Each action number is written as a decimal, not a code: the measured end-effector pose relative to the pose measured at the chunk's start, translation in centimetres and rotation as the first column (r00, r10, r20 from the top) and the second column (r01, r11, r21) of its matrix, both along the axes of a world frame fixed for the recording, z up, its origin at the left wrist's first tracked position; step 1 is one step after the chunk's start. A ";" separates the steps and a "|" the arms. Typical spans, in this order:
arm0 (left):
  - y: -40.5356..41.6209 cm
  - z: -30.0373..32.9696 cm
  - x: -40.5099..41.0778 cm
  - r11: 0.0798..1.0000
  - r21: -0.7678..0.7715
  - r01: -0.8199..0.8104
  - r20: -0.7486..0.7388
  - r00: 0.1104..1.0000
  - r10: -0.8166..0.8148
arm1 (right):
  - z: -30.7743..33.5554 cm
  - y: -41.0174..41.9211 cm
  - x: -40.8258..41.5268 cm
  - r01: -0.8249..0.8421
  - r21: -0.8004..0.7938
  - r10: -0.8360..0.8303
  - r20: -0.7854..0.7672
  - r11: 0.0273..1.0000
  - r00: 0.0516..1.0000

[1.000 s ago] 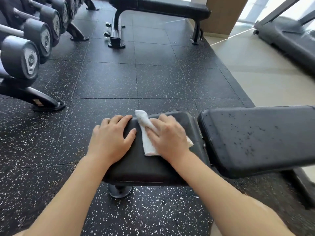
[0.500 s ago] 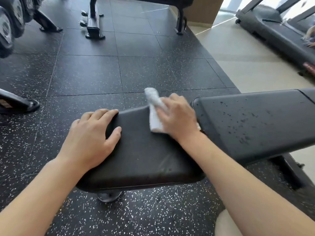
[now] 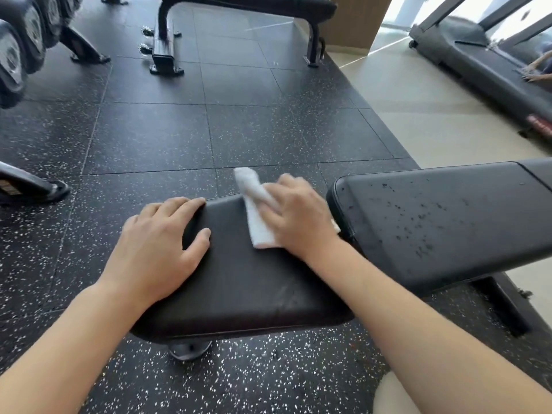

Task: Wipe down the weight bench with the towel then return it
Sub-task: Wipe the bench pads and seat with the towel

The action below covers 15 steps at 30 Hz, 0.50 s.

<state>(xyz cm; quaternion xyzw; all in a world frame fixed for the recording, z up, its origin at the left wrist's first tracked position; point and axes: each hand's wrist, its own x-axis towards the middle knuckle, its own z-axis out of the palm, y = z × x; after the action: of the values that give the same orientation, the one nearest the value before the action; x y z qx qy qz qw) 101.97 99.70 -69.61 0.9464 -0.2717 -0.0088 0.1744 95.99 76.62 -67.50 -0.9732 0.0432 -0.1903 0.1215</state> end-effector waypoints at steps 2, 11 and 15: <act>0.0 0.0 0.0 1.000 -0.029 0.001 -0.018 1.000 -0.002 | -0.4 4.4 -1.5 -0.214 -0.001 0.213 -0.035 0.977 0.976; 0.1 -0.2 0.1 0.989 -0.028 0.145 0.021 0.989 -0.144 | -0.1 -5.4 -2.9 0.117 0.122 -0.123 0.043 0.986 0.992; -1.1 -0.4 0.2 0.967 -0.064 0.247 0.047 0.969 -0.244 | -0.3 -0.2 -5.5 -0.052 0.029 0.052 0.026 0.998 0.998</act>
<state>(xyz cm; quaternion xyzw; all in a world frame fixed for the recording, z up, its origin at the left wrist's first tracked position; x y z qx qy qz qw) 102.13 98.60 -70.03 0.8989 -0.3901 -0.0027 0.1993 90.53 76.41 -67.83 -0.9696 0.0191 -0.1988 0.1416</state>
